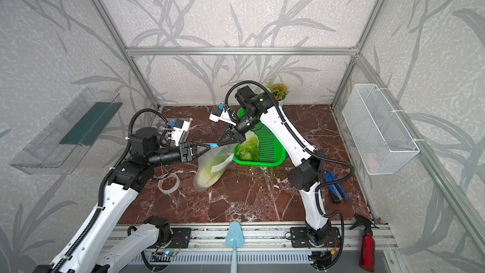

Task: Open the zip-top bag and take out the chinese cabbages
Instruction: Unzip the zipper on the zipper food storage bag.

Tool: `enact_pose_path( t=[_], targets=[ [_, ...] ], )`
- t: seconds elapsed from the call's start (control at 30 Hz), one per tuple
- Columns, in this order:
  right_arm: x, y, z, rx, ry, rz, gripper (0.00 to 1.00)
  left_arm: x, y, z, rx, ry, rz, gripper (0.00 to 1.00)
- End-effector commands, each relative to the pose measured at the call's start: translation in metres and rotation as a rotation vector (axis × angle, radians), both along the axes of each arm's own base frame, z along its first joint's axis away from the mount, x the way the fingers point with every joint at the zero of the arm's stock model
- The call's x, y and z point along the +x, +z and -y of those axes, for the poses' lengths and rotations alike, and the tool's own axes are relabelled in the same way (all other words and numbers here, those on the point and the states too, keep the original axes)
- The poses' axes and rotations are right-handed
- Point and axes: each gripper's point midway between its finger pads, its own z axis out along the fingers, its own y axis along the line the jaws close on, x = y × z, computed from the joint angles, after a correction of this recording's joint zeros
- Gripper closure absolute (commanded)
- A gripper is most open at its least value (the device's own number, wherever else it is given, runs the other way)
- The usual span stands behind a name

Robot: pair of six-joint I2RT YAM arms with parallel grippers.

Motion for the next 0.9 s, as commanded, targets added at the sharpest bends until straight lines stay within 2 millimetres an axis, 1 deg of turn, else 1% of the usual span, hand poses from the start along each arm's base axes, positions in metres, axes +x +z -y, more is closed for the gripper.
enact_pose_path(
  t=[0.0, 0.1, 0.2, 0.3, 0.43, 0.63, 0.87],
  targets=[
    [-0.007, 0.004, -0.002, 0.003, 0.016, -0.031, 1.00, -0.001, 0.006, -0.001, 0.018, 0.008, 0.040, 0.55],
    [-0.009, 0.003, -0.003, 0.001, 0.026, -0.035, 1.00, 0.005, 0.005, -0.003, 0.020, 0.038, 0.043, 0.61],
    [-0.010, 0.001, -0.004, -0.001, 0.031, -0.044, 1.00, 0.012, 0.007, -0.007, 0.012, 0.083, 0.057, 0.77],
    [-0.011, -0.002, -0.005, -0.007, 0.034, -0.052, 1.00, 0.016, 0.007, -0.011, 0.010, 0.124, 0.063, 0.99],
    [-0.011, -0.004, -0.004, -0.016, 0.035, -0.048, 1.00, 0.019, 0.003, -0.019, 0.035, 0.182, 0.064, 1.00],
    [-0.013, -0.010, 0.003, -0.049, 0.041, -0.051, 1.00, 0.016, 0.006, -0.034, 0.069, 0.264, 0.108, 1.00],
    [-0.007, -0.018, 0.016, -0.074, 0.014, -0.061, 1.00, 0.012, 0.009, -0.046, 0.097, 0.306, 0.125, 1.00]
  ],
)
